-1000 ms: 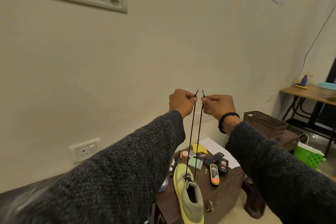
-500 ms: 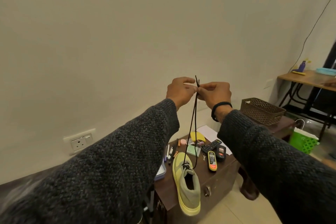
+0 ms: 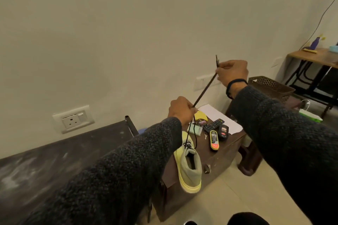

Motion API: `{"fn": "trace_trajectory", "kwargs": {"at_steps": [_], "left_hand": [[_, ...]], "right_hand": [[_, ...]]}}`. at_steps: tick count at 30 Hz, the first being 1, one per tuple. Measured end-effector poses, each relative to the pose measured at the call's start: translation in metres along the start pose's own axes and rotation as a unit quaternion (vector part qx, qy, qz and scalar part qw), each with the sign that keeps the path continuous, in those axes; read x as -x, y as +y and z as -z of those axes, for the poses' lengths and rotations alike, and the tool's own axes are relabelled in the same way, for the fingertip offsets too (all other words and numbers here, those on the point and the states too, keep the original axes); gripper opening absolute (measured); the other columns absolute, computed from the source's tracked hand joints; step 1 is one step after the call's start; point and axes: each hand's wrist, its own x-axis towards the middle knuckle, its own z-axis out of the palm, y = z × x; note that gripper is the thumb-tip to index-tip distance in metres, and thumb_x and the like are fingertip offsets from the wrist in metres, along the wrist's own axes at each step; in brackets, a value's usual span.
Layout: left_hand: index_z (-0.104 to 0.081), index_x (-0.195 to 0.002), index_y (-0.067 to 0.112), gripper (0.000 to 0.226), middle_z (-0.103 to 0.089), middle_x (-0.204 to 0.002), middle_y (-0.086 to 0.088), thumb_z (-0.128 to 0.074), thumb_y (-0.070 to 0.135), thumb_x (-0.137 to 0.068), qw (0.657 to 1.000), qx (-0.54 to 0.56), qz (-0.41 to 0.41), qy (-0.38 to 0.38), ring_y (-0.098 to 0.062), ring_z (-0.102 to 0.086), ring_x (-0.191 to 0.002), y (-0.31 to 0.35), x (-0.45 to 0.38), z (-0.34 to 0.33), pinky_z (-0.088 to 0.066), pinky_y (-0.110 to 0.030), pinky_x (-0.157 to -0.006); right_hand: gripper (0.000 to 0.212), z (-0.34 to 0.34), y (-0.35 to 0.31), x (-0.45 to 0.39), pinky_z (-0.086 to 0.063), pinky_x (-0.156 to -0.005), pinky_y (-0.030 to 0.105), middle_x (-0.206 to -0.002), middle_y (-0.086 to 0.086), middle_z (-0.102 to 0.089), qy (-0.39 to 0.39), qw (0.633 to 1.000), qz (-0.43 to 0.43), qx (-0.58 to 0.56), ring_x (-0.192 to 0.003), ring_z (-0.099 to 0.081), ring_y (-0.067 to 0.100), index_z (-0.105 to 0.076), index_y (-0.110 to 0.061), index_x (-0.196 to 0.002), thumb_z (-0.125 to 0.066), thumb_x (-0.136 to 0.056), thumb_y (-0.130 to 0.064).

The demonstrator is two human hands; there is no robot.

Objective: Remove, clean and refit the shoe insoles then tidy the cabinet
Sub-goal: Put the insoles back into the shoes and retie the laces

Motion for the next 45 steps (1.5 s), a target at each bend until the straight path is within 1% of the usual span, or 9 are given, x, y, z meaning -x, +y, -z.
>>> {"fn": "trace_trajectory", "kwargs": {"at_steps": [3,7,14,18,23,29,34,38,45], "left_hand": [[-0.079,-0.085,0.013,0.012,-0.075,-0.083,-0.006,-0.077,0.024,-0.087,0.999,0.021,-0.038,0.019,-0.022,-0.073,-0.079,-0.008,-0.001,0.006,-0.061,-0.036,-0.081],[-0.080,-0.085,0.012,0.008,-0.075,-0.070,-0.004,-0.078,0.019,-0.087,0.994,0.088,-0.055,0.027,-0.019,-0.074,-0.066,-0.013,-0.003,0.004,-0.064,-0.038,-0.073],[-0.077,-0.092,0.002,0.012,-0.076,-0.075,-0.011,-0.078,0.012,-0.087,0.964,0.255,0.053,0.053,-0.018,-0.076,-0.068,-0.018,-0.016,-0.002,-0.064,-0.032,-0.070],[-0.076,-0.091,0.001,0.011,-0.076,-0.079,-0.013,-0.078,0.011,-0.087,0.942,0.309,0.103,0.081,-0.019,-0.077,-0.071,-0.030,-0.027,-0.008,-0.064,-0.032,-0.072],[-0.075,-0.095,-0.003,0.013,-0.075,-0.078,-0.014,-0.077,0.007,-0.088,0.908,0.365,0.166,0.124,-0.020,-0.076,-0.071,-0.045,-0.029,-0.018,-0.064,-0.032,-0.071],[-0.074,-0.094,-0.005,0.012,-0.074,-0.078,-0.017,-0.076,0.005,-0.087,0.889,0.377,0.209,0.154,-0.018,-0.075,-0.066,-0.062,-0.024,-0.027,-0.063,-0.028,-0.066],[-0.073,-0.099,-0.001,0.012,-0.075,-0.080,-0.013,-0.074,0.007,-0.090,0.882,0.367,0.266,0.133,-0.017,-0.076,-0.069,-0.087,0.005,-0.039,-0.063,-0.027,-0.068],[-0.075,-0.099,0.001,0.017,-0.076,-0.083,-0.012,-0.075,0.016,-0.091,0.938,0.235,0.256,-0.009,-0.014,-0.074,-0.068,-0.112,0.057,-0.055,-0.063,-0.033,-0.077],[-0.072,-0.094,-0.004,0.016,-0.063,-0.063,-0.008,-0.070,0.011,-0.092,0.899,0.242,0.346,-0.114,-0.013,-0.055,-0.044,-0.106,0.070,-0.114,-0.045,-0.022,-0.042]], "right_hand": [[0.014,0.002,0.055,-0.007,-0.057,-0.095,0.040,-0.097,0.010,-0.077,-0.015,0.990,-0.003,0.143,-0.096,-0.071,0.027,-0.080,-0.017,-0.095,-0.074,-0.083,-0.014],[0.012,-0.016,0.113,0.017,-0.058,-0.087,0.037,-0.098,0.009,-0.077,-0.105,0.972,-0.013,0.210,-0.094,-0.070,0.028,-0.079,-0.017,-0.092,-0.071,-0.087,-0.009],[0.019,-0.040,0.148,0.067,-0.041,-0.049,0.022,-0.077,0.003,-0.073,-0.476,0.864,-0.161,0.025,-0.056,-0.051,0.009,-0.076,-0.007,-0.099,-0.061,-0.095,0.003],[0.025,-0.036,0.157,0.061,-0.041,-0.047,0.019,-0.090,0.010,-0.071,-0.557,0.792,-0.239,-0.072,-0.061,-0.052,0.011,-0.074,-0.005,-0.105,-0.051,-0.100,0.003],[0.026,-0.027,0.167,0.054,-0.047,-0.056,0.024,-0.095,0.010,-0.065,-0.551,0.775,-0.292,-0.100,-0.069,-0.055,0.014,-0.067,-0.005,-0.114,-0.044,-0.104,-0.008],[0.044,-0.030,0.167,0.063,-0.043,-0.057,0.028,-0.094,0.005,-0.067,-0.545,0.786,-0.281,-0.079,-0.070,-0.057,0.015,-0.068,-0.015,-0.106,-0.063,-0.087,-0.054],[0.024,-0.038,0.161,0.070,-0.043,-0.051,0.020,-0.082,0.004,-0.058,-0.530,0.809,-0.248,-0.060,-0.062,-0.052,0.011,-0.063,-0.011,-0.095,-0.059,-0.099,-0.034],[0.024,-0.040,0.158,0.075,-0.043,-0.048,0.018,-0.075,0.003,-0.057,-0.518,0.821,-0.234,-0.055,-0.057,-0.048,0.009,-0.063,-0.007,-0.091,-0.061,-0.099,-0.030],[0.054,-0.050,0.154,0.108,-0.043,-0.061,0.034,-0.069,0.008,-0.059,-0.472,0.829,0.085,0.287,-0.062,-0.051,0.019,-0.067,0.004,-0.085,-0.061,-0.097,-0.048]]}}
